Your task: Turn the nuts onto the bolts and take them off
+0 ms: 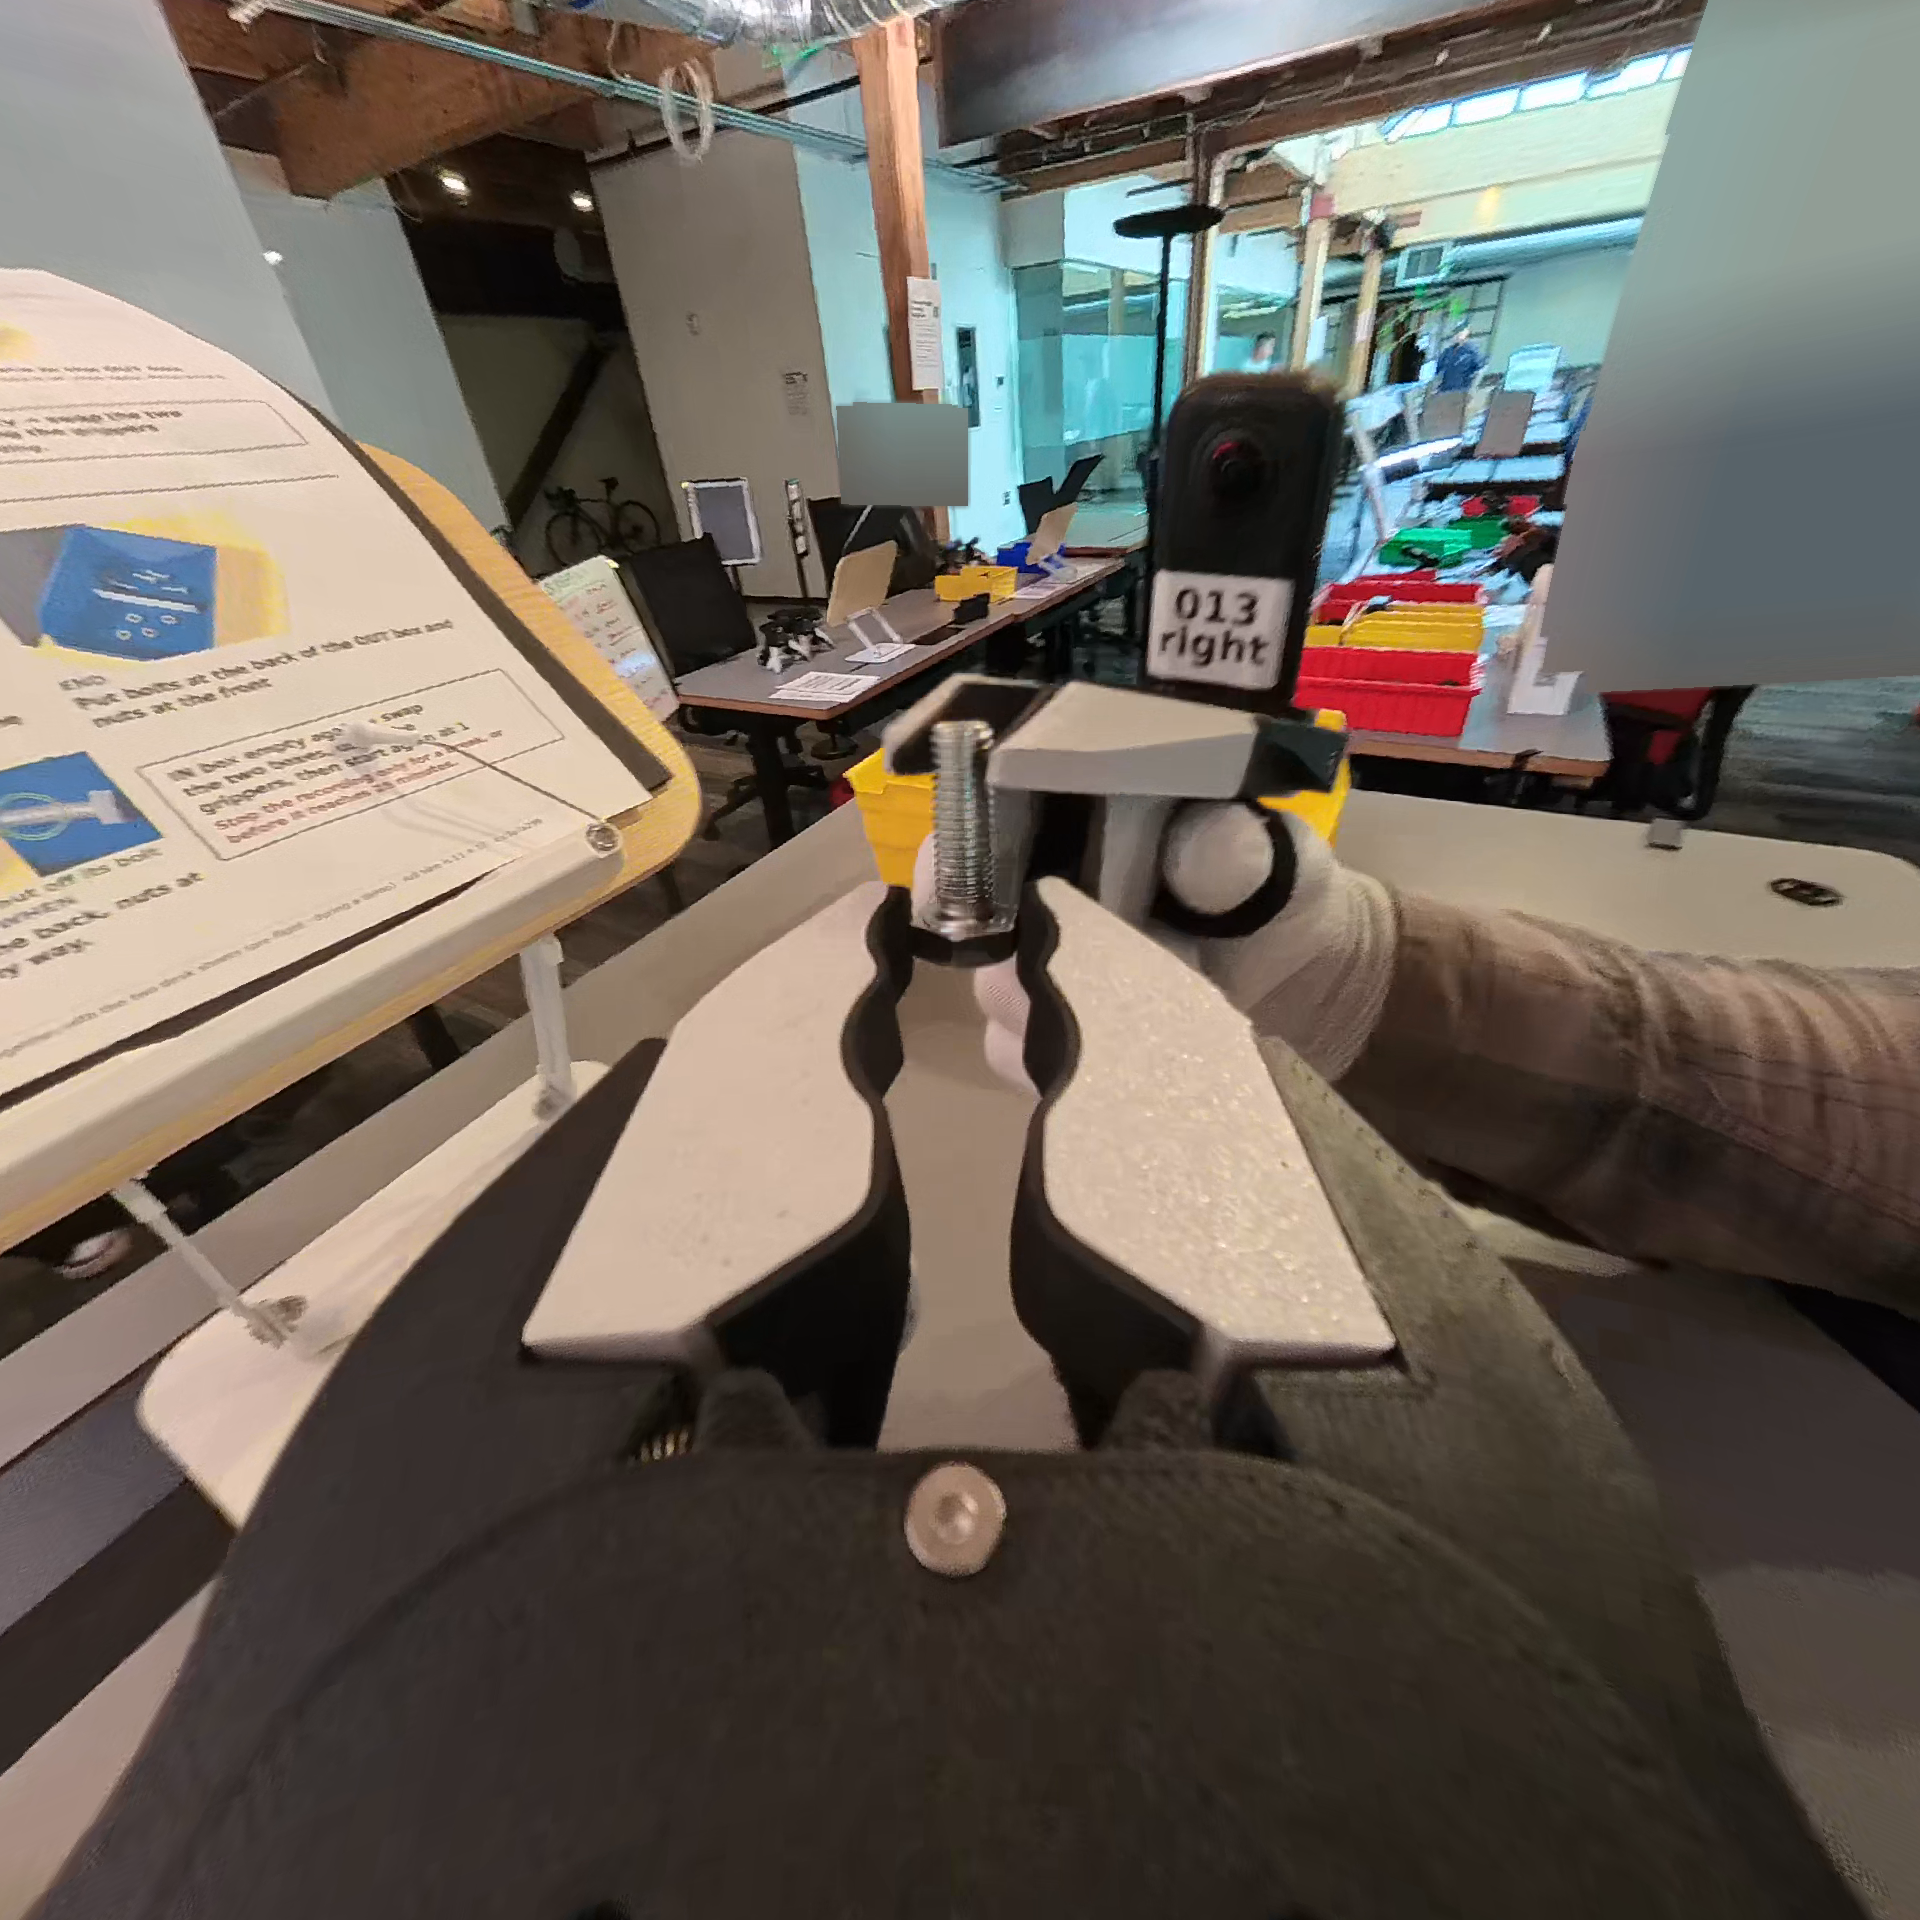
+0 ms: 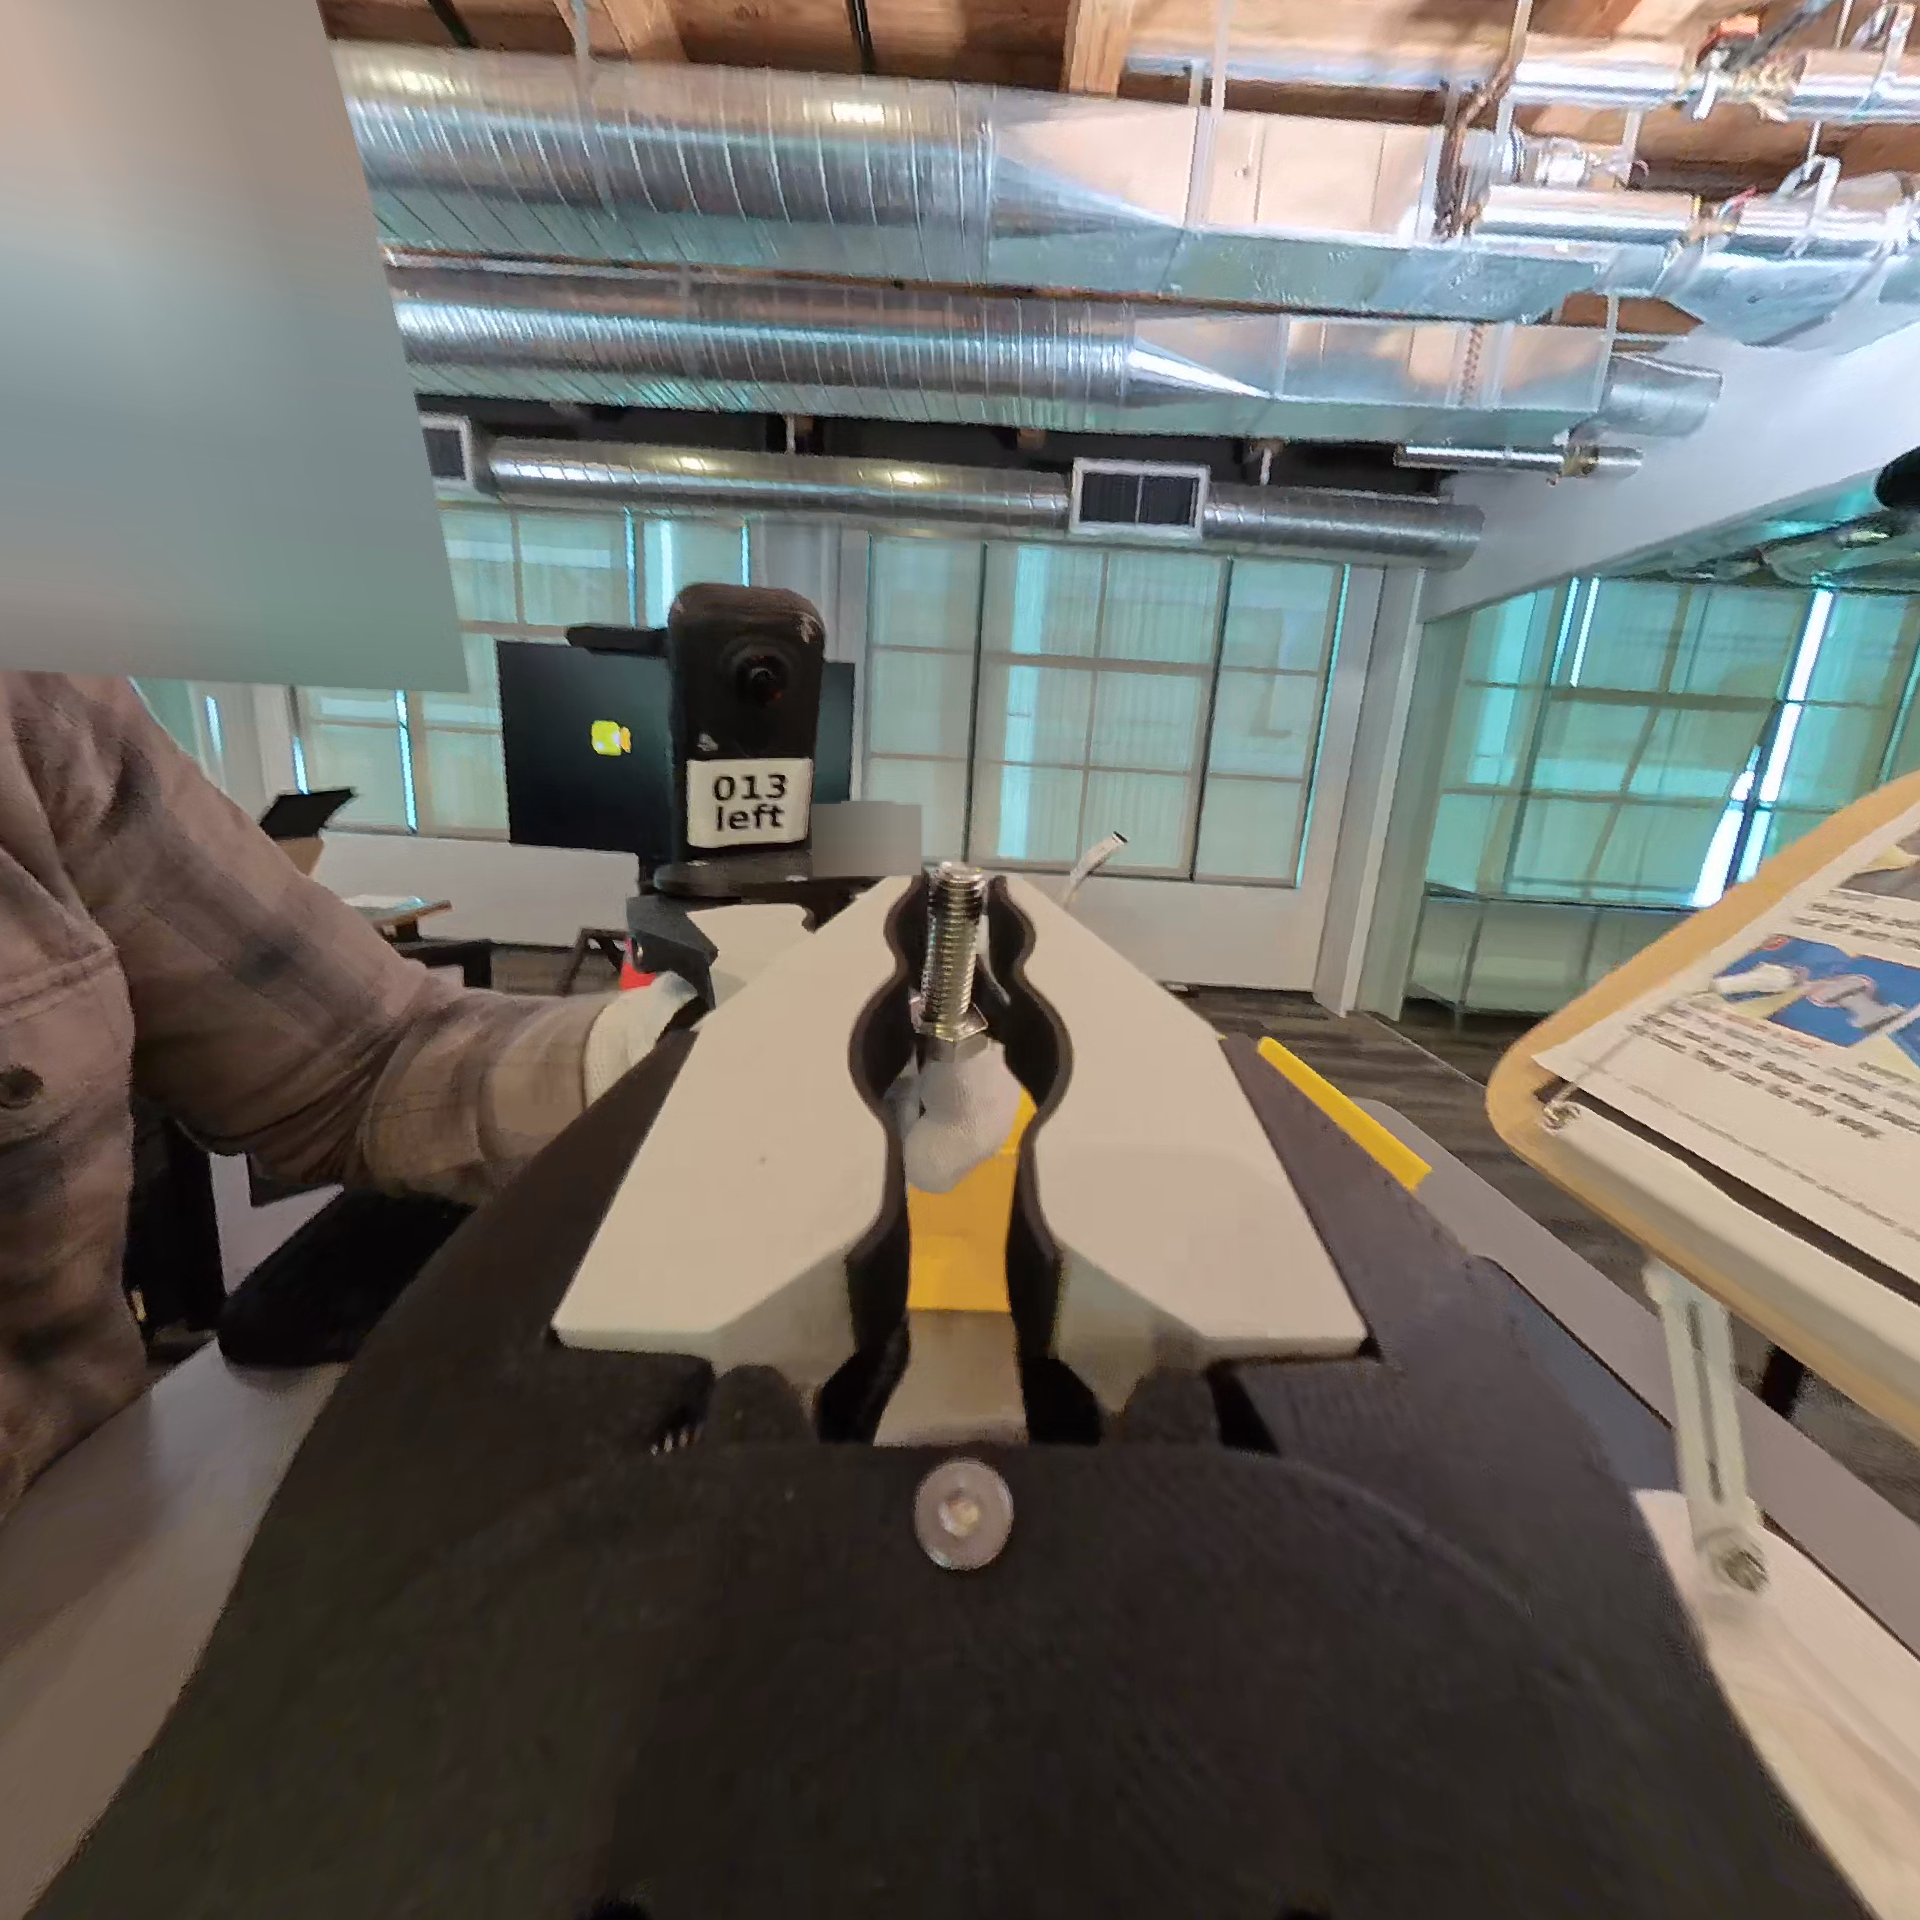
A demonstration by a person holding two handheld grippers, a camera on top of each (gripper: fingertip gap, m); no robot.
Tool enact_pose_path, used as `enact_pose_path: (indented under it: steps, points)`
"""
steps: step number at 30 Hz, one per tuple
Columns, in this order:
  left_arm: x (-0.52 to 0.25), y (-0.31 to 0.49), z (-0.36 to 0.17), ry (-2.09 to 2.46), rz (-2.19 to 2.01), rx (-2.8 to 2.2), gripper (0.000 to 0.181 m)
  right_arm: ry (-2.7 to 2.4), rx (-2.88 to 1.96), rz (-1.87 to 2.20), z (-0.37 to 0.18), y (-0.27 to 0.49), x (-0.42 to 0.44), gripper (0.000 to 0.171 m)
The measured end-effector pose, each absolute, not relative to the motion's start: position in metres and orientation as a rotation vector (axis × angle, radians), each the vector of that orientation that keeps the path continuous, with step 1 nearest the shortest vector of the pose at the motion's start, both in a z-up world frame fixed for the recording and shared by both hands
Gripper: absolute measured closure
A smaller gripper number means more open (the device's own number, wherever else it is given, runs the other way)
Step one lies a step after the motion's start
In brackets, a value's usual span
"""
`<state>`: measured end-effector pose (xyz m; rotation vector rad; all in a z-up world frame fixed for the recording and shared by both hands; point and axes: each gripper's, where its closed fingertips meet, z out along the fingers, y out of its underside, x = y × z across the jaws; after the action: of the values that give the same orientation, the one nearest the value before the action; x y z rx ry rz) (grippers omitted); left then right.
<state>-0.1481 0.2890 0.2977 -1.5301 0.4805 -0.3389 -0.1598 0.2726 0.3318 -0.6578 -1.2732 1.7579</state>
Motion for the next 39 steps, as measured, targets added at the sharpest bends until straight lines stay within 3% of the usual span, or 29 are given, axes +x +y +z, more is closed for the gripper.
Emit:
enact_pose_path:
  steps: [2,5,16,18,29,39]
  points:
    - [-0.155,0.291,0.298,0.456,-0.257,-1.520,0.162,-1.320,-0.703,1.660,0.329,0.278,-0.161,0.147]
    - [-0.160,0.293,0.295,0.455,-0.146,-1.516,0.162,-1.423,-0.762,1.495,0.324,0.281,-0.163,0.146]
    - [-0.176,0.302,0.282,0.397,0.043,-1.577,0.161,-1.517,-0.895,1.309,0.307,0.283,-0.181,0.164]
    - [-0.186,0.298,0.281,0.375,0.053,-1.598,0.150,-1.498,-0.916,1.318,0.299,0.291,-0.184,0.164]
    - [-0.310,0.241,0.289,0.237,0.370,-1.733,0.156,-1.923,-1.160,1.068,0.132,0.294,-0.218,0.164]
    - [-0.380,0.199,0.238,0.231,0.432,-2.057,0.154,-2.090,-1.177,0.924,0.087,0.291,-0.213,0.163]
